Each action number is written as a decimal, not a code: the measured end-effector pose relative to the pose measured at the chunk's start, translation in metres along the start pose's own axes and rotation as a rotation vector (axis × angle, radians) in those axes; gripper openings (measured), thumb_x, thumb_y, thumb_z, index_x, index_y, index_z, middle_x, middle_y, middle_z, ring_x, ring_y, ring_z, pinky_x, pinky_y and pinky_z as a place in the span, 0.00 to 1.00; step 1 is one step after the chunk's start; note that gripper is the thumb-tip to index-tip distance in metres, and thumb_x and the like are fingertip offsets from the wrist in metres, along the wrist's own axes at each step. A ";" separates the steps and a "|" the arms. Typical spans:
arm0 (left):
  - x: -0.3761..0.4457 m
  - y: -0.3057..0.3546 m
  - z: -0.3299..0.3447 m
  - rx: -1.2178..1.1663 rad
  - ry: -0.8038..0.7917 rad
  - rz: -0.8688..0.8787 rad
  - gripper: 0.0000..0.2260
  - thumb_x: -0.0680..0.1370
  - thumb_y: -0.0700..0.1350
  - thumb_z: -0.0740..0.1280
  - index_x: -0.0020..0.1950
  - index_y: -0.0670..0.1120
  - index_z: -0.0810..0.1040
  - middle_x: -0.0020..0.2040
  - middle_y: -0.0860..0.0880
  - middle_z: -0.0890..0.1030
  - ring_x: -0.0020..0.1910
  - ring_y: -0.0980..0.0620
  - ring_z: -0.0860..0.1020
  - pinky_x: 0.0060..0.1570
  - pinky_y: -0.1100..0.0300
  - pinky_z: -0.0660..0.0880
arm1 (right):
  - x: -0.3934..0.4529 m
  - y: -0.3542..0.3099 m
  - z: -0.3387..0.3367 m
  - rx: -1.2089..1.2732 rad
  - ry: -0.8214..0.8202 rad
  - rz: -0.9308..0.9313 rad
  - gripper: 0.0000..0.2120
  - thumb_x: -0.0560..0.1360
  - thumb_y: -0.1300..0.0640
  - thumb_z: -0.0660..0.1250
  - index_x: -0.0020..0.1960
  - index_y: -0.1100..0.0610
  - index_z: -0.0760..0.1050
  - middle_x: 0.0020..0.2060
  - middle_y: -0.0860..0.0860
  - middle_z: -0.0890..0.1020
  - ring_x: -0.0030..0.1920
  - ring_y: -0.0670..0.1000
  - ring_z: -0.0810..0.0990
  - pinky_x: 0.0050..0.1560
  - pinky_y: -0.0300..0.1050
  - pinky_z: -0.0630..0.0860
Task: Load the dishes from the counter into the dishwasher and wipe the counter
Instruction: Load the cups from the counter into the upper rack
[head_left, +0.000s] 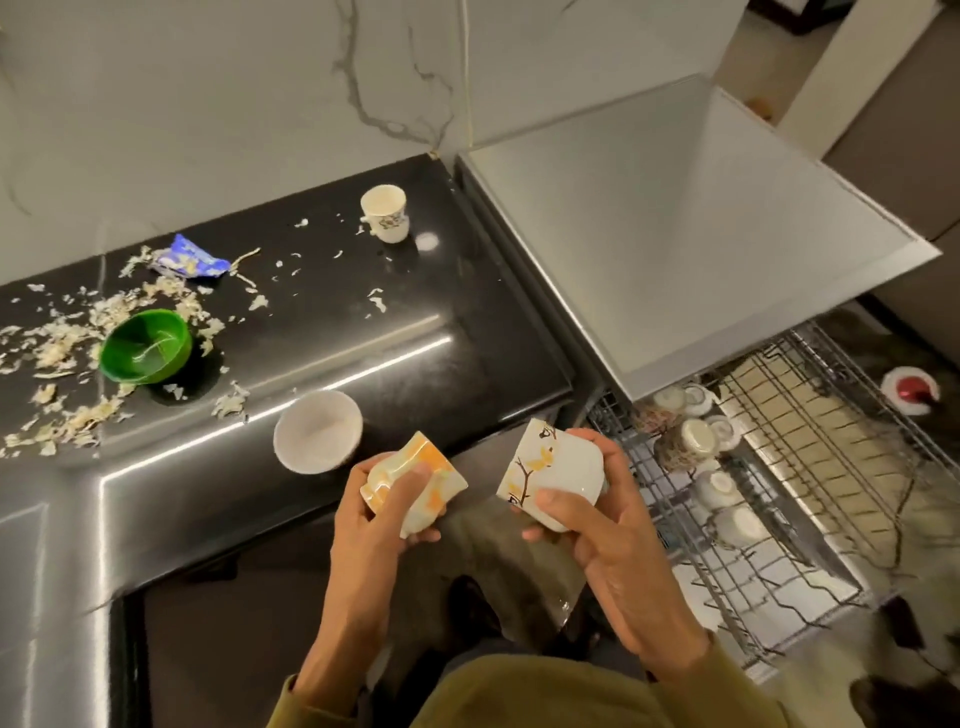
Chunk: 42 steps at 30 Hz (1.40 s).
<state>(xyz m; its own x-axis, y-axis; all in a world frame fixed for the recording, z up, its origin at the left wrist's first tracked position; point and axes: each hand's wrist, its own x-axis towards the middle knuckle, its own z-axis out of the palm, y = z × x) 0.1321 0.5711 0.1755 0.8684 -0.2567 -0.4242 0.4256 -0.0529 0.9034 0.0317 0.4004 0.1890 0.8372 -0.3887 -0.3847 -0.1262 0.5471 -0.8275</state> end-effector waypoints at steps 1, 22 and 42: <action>-0.004 -0.001 0.007 0.002 -0.016 0.004 0.29 0.64 0.63 0.72 0.61 0.54 0.77 0.55 0.46 0.83 0.53 0.44 0.83 0.44 0.56 0.80 | -0.004 -0.001 -0.006 -0.006 0.003 -0.009 0.30 0.63 0.55 0.78 0.63 0.47 0.72 0.57 0.56 0.80 0.56 0.59 0.82 0.47 0.53 0.80; -0.178 -0.100 0.219 -0.059 0.000 -0.129 0.24 0.67 0.53 0.72 0.61 0.50 0.77 0.55 0.43 0.84 0.53 0.40 0.83 0.39 0.57 0.81 | -0.152 -0.037 -0.255 -0.014 0.071 -0.015 0.38 0.65 0.77 0.73 0.62 0.42 0.73 0.62 0.56 0.77 0.57 0.63 0.80 0.47 0.52 0.82; -0.093 -0.087 0.269 -0.045 -0.354 -0.129 0.27 0.62 0.49 0.78 0.60 0.52 0.78 0.58 0.43 0.82 0.56 0.38 0.81 0.46 0.54 0.80 | -0.129 -0.058 -0.288 -0.202 0.379 -0.057 0.37 0.67 0.69 0.76 0.65 0.39 0.70 0.62 0.54 0.75 0.49 0.60 0.83 0.43 0.52 0.83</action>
<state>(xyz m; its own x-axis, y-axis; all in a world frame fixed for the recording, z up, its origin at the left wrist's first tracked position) -0.0543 0.3397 0.1539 0.6686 -0.5691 -0.4786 0.5431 -0.0659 0.8371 -0.2223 0.2049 0.1691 0.5962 -0.6790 -0.4283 -0.2187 0.3760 -0.9004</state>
